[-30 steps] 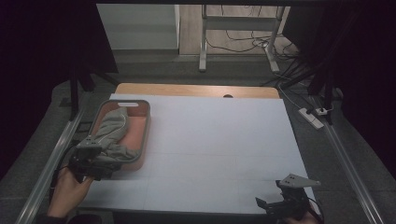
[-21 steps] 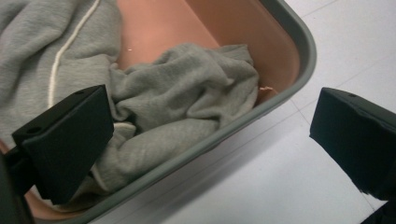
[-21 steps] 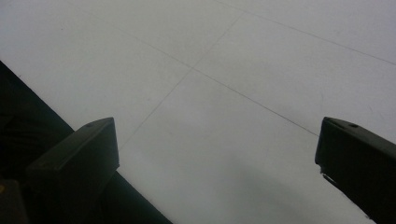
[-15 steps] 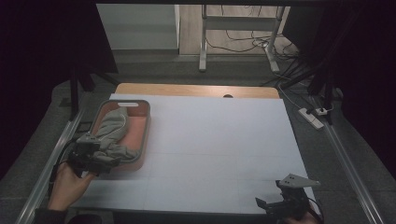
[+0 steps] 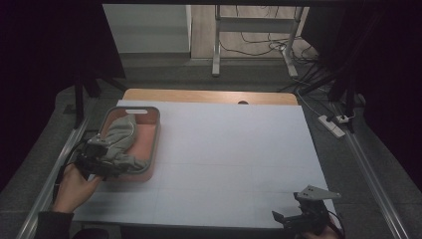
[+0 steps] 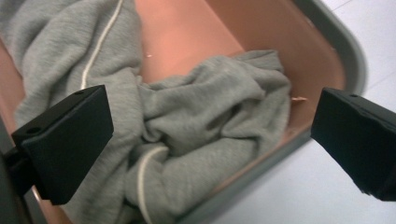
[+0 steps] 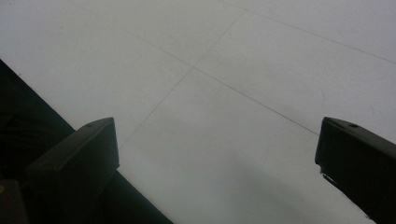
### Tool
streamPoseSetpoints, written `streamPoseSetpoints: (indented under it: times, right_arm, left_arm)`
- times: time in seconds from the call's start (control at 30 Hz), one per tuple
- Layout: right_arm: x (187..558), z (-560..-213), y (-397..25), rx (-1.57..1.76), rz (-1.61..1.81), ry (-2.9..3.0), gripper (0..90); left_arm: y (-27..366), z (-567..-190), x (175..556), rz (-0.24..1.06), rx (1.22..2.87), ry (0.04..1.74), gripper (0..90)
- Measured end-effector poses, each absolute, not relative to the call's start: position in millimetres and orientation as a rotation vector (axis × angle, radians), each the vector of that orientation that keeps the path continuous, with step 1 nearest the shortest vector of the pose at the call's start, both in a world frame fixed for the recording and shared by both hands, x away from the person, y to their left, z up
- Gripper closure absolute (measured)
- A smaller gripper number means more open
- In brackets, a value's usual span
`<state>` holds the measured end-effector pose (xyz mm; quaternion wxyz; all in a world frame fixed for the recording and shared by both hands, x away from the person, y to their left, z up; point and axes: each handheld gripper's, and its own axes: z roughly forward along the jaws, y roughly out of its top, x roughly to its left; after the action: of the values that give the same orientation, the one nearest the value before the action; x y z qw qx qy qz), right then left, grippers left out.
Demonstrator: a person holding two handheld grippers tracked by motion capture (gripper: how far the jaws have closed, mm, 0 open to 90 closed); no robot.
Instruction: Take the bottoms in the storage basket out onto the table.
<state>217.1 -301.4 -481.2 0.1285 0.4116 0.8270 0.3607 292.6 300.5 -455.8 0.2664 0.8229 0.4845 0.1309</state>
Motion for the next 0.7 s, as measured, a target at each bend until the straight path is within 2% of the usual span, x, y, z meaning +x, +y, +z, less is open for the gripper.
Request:
streamPoseSetpoints:
  times: [0.7]
  right_arm:
    - [217.7, -481.7, -300.3, 1.19, 1.032, 2.42, 0.0]
  left_arm:
    - [311.5, -461.8, 337.3, 0.23, 2.262, 1.383, 0.7]
